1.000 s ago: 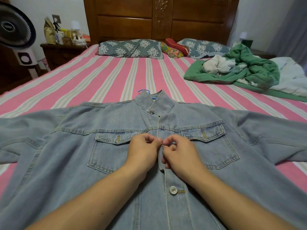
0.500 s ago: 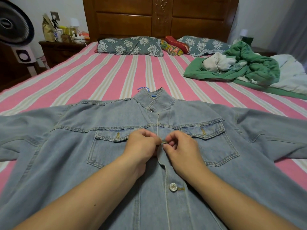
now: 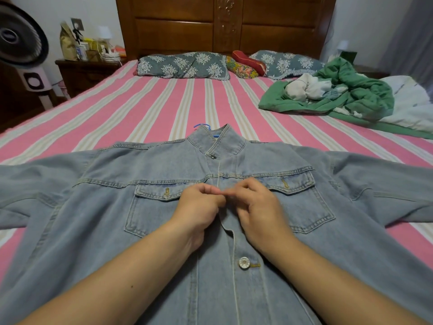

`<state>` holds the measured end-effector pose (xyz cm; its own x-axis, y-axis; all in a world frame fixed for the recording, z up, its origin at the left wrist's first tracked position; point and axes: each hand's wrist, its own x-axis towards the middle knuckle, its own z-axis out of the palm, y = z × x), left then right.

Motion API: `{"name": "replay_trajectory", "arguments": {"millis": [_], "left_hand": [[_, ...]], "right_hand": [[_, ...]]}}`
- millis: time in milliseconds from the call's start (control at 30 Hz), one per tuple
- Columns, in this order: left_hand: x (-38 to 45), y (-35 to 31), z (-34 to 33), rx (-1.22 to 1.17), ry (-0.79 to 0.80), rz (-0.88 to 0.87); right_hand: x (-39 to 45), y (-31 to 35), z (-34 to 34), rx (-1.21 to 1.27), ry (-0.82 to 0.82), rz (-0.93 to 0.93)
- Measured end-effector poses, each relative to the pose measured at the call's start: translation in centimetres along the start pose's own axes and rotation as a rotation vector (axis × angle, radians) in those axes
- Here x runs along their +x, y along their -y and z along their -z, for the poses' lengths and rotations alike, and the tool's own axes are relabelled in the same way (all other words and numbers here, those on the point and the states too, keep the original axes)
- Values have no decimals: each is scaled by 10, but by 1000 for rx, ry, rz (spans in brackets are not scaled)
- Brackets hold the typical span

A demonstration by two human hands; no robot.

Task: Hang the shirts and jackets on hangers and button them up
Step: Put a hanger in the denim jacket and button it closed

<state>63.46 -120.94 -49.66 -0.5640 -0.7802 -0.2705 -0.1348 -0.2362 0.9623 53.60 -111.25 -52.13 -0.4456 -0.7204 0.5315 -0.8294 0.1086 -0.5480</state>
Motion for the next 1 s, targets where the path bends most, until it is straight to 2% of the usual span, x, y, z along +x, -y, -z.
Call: {"name": "replay_trajectory", "arguments": {"millis": [100, 233, 300, 433, 500, 600, 667, 700, 833, 933, 1000], "left_hand": [[3, 2, 4, 25, 45, 17], [6, 6, 3, 144, 55, -83], [9, 8, 4, 418, 23, -256], [6, 16, 7, 1078, -180, -652], [9, 19, 6, 1228, -261, -668], [16, 23, 8, 1202, -273, -562], [17, 24, 9, 1149, -265, -603], [16, 24, 10, 1119, -243, -625], [14, 23, 12, 1094, -145, -643], [14, 24, 13, 1085, -154, -659], [18, 25, 13, 1087, -157, -658]], "right_hand": [[2, -5, 7, -190, 72, 100], [6, -11, 9, -172, 125, 27], [6, -11, 7, -194, 149, -17], [-1, -8, -4, -401, 187, -13], [-1, -7, -3, -400, 180, -69], [7, 5, 14, -326, 42, -166], [31, 23, 28, -294, -71, -172], [50, 31, 29, -278, -46, -186], [121, 25, -8, -413, 341, -322], [145, 3, -30, -627, 516, -365], [154, -10, -29, -645, 570, -386]]}}
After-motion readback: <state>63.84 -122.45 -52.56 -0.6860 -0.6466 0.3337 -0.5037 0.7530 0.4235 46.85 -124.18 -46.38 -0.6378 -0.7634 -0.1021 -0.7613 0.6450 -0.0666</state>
